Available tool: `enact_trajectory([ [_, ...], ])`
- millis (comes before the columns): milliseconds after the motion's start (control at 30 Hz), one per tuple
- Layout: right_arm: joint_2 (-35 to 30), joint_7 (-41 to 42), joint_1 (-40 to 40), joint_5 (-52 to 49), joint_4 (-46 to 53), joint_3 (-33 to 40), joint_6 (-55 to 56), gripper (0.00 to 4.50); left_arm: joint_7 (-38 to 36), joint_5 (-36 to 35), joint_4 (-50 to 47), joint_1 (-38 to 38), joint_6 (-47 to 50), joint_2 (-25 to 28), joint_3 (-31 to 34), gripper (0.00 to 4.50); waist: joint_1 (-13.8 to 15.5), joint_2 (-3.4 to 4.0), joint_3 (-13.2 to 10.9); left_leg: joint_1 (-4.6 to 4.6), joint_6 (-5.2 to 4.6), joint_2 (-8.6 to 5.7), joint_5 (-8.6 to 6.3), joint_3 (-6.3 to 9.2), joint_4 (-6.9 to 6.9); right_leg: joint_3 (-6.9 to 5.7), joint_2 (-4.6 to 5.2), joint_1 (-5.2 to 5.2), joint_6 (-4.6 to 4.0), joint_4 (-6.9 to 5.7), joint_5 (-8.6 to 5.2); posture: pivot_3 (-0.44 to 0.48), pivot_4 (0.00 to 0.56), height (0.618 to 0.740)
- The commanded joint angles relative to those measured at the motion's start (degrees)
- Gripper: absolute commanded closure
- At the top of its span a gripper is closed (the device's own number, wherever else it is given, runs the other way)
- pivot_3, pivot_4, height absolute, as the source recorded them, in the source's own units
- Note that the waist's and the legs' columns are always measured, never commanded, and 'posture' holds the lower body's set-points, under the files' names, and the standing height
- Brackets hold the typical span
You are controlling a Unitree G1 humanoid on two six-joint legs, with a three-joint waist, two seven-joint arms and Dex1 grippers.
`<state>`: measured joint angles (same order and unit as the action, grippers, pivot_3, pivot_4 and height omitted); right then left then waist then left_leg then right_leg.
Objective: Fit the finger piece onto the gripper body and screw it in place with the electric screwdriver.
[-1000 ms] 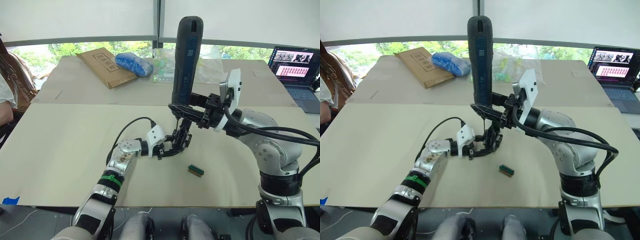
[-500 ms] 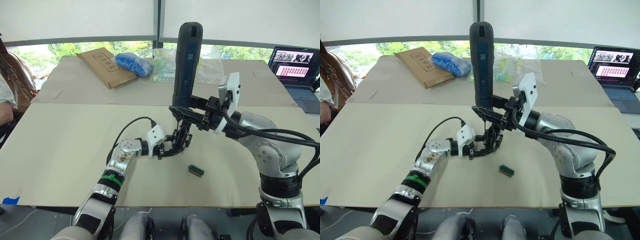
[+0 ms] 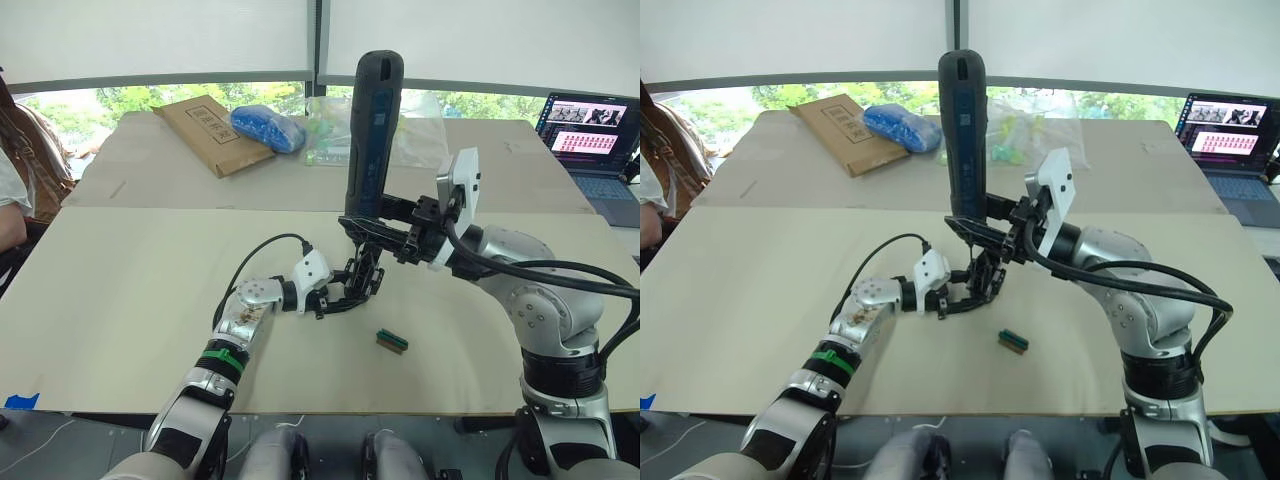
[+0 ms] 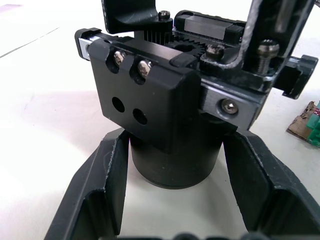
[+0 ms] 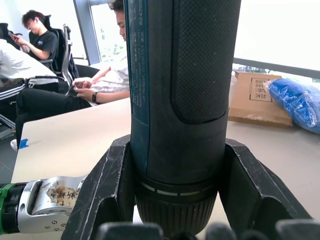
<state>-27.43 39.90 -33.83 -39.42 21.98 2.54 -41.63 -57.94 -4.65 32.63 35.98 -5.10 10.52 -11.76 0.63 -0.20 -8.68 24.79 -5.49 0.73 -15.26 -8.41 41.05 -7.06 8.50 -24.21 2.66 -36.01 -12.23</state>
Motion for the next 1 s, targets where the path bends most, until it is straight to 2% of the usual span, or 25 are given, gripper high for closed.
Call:
enact_trajectory([
  [33,-0.16,0.23,-0.64,-0.52,3.2,0.83,2.31,2.57,0.03,-0.1,-1.0,1.18,-0.82,-0.38,-0.31,2.2,0.0,0.0,0.0,0.0,0.0,0.0,0.0,0.0,0.0,0.0,0.0,0.0,0.0,0.0,0.0,0.0,0.15,0.732],
  [1000,0.83,1.7,-0.72,2.11,0.93,-0.92,5.57,2.57,0.12,0.03,-0.82,1.37,-1.08,-0.14,-0.22,2.2,-0.01,0.0,0.0,0.0,0.0,0.0,0.0,0.0,0.0,0.0,0.0,0.0,0.0,-0.01,0.0,0.0,0.15,0.732],
])
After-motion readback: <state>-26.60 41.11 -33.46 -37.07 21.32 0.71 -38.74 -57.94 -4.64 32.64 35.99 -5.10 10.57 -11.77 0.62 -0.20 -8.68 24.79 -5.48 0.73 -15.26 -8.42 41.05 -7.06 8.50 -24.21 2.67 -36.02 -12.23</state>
